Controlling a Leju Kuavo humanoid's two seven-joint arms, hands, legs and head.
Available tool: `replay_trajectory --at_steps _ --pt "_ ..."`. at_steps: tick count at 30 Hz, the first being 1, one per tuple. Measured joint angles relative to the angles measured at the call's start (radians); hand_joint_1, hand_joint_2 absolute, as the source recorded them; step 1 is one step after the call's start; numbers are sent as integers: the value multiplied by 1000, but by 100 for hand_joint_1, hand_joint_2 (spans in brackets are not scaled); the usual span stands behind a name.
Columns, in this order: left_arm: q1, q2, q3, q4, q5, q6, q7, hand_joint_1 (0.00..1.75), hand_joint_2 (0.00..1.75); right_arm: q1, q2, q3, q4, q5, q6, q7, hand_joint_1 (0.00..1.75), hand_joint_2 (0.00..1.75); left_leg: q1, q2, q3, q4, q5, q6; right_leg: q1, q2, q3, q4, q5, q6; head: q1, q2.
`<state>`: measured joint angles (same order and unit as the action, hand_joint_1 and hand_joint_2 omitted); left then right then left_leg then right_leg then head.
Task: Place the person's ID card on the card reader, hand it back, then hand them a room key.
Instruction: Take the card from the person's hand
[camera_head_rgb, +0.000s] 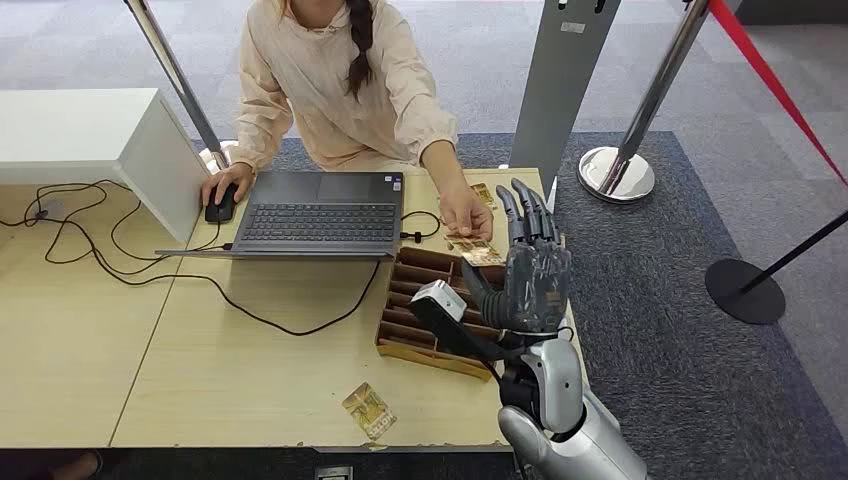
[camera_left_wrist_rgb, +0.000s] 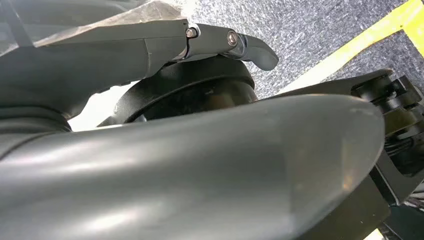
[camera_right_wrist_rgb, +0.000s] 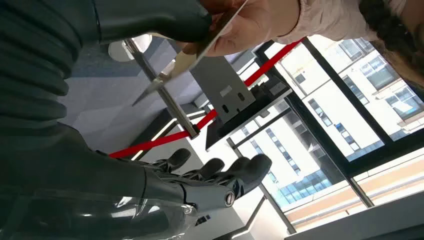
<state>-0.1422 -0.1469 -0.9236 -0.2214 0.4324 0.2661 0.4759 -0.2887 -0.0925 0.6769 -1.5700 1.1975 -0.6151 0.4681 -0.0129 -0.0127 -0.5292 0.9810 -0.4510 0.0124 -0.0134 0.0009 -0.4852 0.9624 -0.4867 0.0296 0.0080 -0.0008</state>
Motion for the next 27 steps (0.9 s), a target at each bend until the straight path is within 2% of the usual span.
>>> replay_trajectory --at_steps 27 --pt "0 4 0 9 42 -1 -31 0 0 -11 25 41 56 -32 -50 -16 173 175 0 0 0 0 0 0 0 0 0 0 0 0 0 0"
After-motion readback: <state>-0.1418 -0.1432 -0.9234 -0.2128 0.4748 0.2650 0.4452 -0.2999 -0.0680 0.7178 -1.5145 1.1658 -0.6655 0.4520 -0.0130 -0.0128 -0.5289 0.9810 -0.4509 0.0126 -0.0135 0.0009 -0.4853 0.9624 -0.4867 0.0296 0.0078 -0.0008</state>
